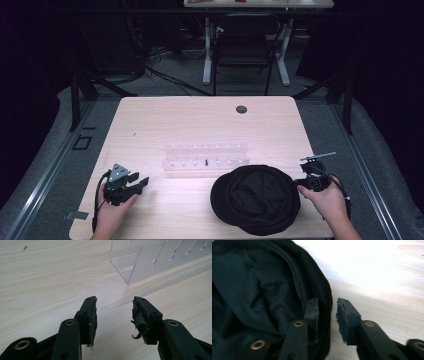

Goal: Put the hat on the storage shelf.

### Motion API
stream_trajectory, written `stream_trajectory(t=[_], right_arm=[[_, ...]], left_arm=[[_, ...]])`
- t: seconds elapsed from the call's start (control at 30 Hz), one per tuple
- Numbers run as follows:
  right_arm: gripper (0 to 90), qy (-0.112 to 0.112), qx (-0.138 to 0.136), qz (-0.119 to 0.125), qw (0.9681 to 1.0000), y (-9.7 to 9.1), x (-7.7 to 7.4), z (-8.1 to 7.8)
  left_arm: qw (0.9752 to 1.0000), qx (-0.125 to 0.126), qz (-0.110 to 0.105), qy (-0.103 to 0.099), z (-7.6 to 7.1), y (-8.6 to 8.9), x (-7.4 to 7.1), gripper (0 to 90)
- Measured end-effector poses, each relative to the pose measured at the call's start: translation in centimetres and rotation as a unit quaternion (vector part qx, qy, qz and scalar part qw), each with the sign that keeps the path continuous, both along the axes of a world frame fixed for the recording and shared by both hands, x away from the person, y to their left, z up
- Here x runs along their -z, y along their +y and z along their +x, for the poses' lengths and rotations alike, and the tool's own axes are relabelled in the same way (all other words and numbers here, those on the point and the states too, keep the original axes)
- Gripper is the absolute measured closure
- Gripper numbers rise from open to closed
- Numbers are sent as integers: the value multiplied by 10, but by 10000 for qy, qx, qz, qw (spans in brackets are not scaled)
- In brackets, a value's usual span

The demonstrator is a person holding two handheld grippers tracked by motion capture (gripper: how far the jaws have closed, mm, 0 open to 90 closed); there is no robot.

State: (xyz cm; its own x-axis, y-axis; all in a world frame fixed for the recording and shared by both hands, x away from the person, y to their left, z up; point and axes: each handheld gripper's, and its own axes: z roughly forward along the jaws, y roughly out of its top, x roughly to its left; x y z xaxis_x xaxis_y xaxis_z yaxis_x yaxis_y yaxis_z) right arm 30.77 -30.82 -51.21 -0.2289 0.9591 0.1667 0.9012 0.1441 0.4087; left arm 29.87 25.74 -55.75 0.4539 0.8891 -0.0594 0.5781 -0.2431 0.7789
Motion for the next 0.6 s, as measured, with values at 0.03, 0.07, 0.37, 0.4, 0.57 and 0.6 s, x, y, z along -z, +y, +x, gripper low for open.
stream_trajectory(t=[0.03,0.07,0.37,0.4,0.57,0.6], right_arm=[[693,47,-33,-35,10000,0,0,0],[696,123,-95,-80,9998,0,-2,0],[702,438,-202,-353,9982,3,-11,5],[706,460,-228,-383,9979,3,-11,6],[717,620,-249,-348,9972,4,-12,10],[719,709,-242,-302,9967,3,-11,11]], left_arm=[[10000,0,8,5,0,0,0,541],[10000,-4,4,0,0,-1,0,541],[10000,-13,-18,-3,0,-1,0,541],[10000,-13,-18,-3,0,-1,0,541],[10000,-15,-23,-3,0,-1,0,541],[10000,-13,-26,-3,0,-1,0,541]])
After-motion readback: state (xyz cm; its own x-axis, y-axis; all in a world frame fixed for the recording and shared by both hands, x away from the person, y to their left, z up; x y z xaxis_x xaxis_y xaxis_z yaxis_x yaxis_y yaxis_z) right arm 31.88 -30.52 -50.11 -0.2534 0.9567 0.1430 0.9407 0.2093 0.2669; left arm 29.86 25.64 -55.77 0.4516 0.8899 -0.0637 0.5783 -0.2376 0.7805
